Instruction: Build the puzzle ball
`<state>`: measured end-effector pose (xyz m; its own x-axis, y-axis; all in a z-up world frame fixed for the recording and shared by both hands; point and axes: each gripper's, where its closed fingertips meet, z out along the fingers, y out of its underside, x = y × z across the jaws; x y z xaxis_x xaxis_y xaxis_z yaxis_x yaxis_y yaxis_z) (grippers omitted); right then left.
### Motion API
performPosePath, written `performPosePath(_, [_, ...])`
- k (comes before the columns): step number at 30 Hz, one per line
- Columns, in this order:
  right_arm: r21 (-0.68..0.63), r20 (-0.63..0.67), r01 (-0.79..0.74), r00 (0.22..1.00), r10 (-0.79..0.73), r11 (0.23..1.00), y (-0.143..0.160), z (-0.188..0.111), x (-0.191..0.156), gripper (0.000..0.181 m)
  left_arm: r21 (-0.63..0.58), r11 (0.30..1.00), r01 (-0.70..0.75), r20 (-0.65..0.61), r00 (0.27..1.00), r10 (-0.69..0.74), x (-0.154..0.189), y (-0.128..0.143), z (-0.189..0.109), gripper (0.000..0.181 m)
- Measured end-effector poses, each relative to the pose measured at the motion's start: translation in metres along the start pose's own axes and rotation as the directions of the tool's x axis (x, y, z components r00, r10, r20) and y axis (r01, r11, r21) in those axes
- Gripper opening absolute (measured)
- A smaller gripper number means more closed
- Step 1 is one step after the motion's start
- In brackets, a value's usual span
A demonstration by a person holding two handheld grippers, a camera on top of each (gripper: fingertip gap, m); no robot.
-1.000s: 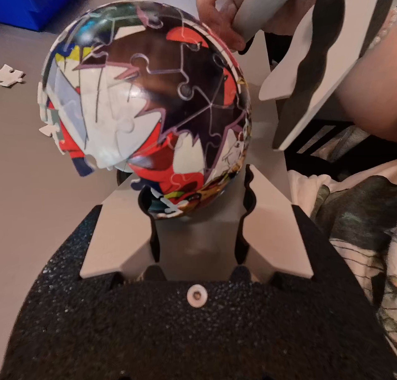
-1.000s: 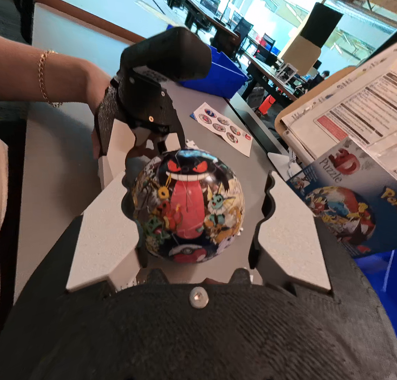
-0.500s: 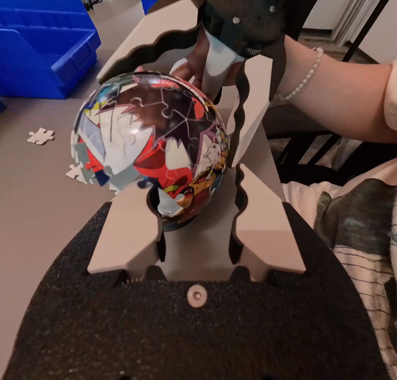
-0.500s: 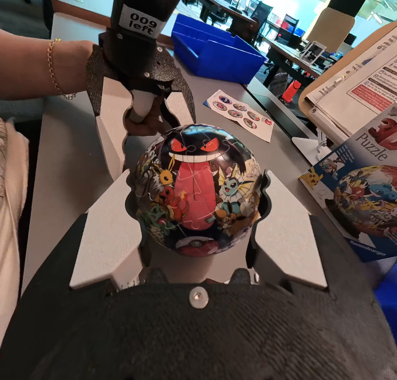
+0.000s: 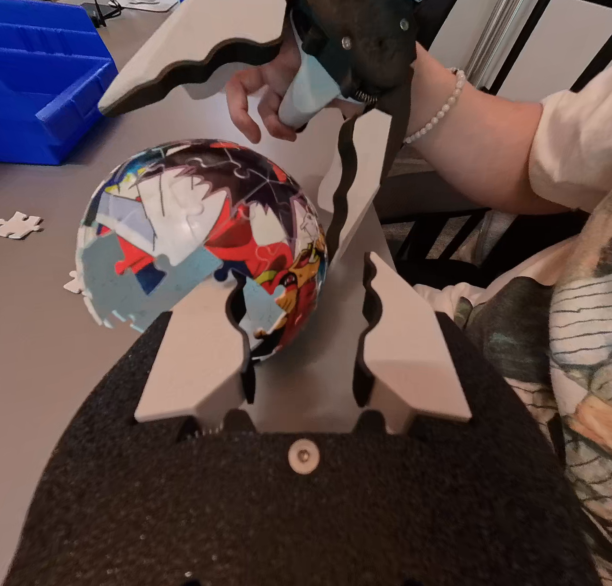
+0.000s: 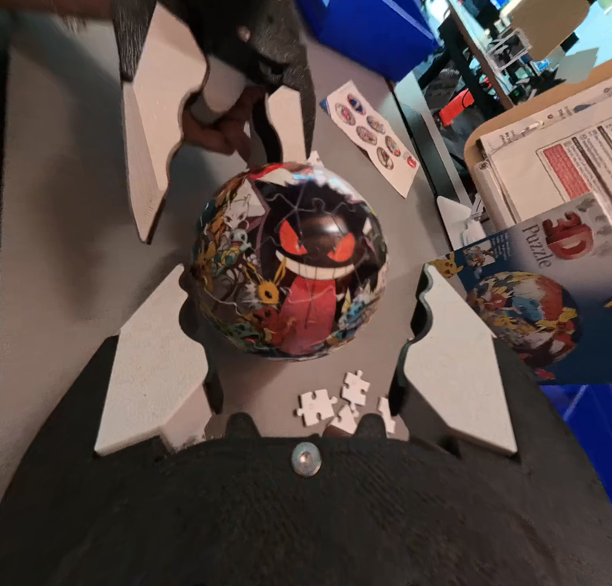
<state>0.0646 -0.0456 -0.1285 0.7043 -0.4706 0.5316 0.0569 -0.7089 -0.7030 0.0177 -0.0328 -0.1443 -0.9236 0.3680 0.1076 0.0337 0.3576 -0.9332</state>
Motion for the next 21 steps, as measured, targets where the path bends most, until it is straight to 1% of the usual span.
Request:
performPosePath(2, [-0.078, 0.01, 0.105, 0.994, -0.105, 0.991, 0.005, 0.006, -0.004, 0.133, -0.003, 1.0, 0.001, -0.009, 1.0, -0.001, 0.001, 0.0, 0.0, 0.069])
performPosePath(4, [-0.097, 0.034, 0.173, 0.985, -0.17, 0.98, 0.004, 0.012, -0.008, 0.131, -0.014, 1.0, 0.006, -0.005, 1.0, -0.006, -0.001, 0.003, 0.001, 0.07])
performPosePath(7, [-0.094, 0.065, 0.197, 0.979, -0.191, 0.976, -0.001, 0.016, -0.012, 0.129, -0.035, 0.999, 0.036, -0.001, 0.999, -0.036, -0.004, 0.007, -0.001, 0.071])
performPosePath(10, [-0.123, 0.028, 0.173, 0.985, -0.17, 0.977, 0.0, 0.009, -0.006, 0.133, -0.043, 0.999, 0.018, 0.037, 0.999, -0.016, -0.008, 0.012, -0.015, 0.072])
performPosePath(12, [-0.115, -0.01, 0.122, 0.992, -0.124, 0.986, 0.002, -0.001, -0.002, 0.131, -0.025, 1.0, 0.011, 0.081, 0.997, -0.009, -0.013, 0.013, -0.031, 0.075])
performPosePath(13, [-0.09, -0.023, 0.077, 0.997, -0.079, 0.993, 0.003, -0.005, -0.002, 0.131, -0.017, 1.0, 0.015, 0.1, 0.995, -0.013, -0.016, 0.014, -0.039, 0.075])
performPosePath(16, [0.03, -0.03, -0.101, 0.994, 0.102, 0.994, 0.01, -0.015, -0.001, 0.131, -0.047, 0.998, 0.047, 0.202, 0.979, -0.036, -0.038, 0.024, -0.058, 0.079])
performPosePath(18, [0.137, 0.014, -0.233, 0.972, 0.234, 0.963, 0.01, -0.014, -0.004, 0.131, -0.073, 0.993, 0.091, 0.209, 0.975, -0.074, -0.046, 0.031, -0.059, 0.082])
performPosePath(19, [0.162, 0.043, -0.287, 0.958, 0.284, 0.944, 0.011, -0.012, -0.006, 0.131, -0.079, 0.989, 0.122, 0.202, 0.974, -0.104, -0.048, 0.034, -0.056, 0.085])
performPosePath(21, [0.155, 0.079, -0.337, 0.941, 0.329, 0.929, 0.018, -0.004, -0.012, 0.13, -0.084, 0.983, 0.164, 0.179, 0.973, -0.147, -0.05, 0.036, -0.049, 0.088])
